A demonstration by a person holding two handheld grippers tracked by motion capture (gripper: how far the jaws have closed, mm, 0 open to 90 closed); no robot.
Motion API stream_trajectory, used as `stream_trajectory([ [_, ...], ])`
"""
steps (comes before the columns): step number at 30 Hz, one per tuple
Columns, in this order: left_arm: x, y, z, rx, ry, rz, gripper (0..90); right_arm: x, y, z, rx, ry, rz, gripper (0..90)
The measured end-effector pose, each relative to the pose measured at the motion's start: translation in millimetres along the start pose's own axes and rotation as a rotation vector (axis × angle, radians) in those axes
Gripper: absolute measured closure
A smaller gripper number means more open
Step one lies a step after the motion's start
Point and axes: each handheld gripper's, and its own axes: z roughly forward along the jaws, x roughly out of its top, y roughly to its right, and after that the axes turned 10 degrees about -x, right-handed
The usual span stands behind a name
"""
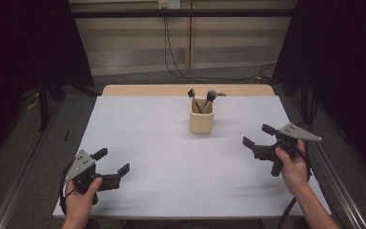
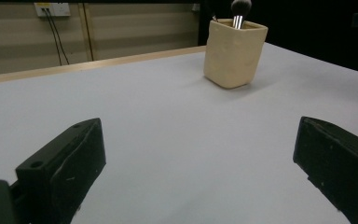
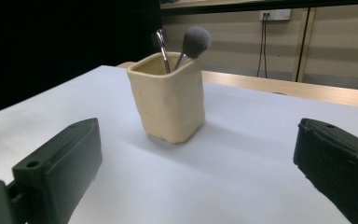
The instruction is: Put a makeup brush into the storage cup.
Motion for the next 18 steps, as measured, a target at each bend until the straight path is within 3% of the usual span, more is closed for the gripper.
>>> stream_trajectory([
  [18, -0.5, 5.0, -5.1, 0.009, 0.007, -0.003, 2.1, -28.8, 1.4, -39.9, -0.057, -0.017, -0.002, 0.5],
])
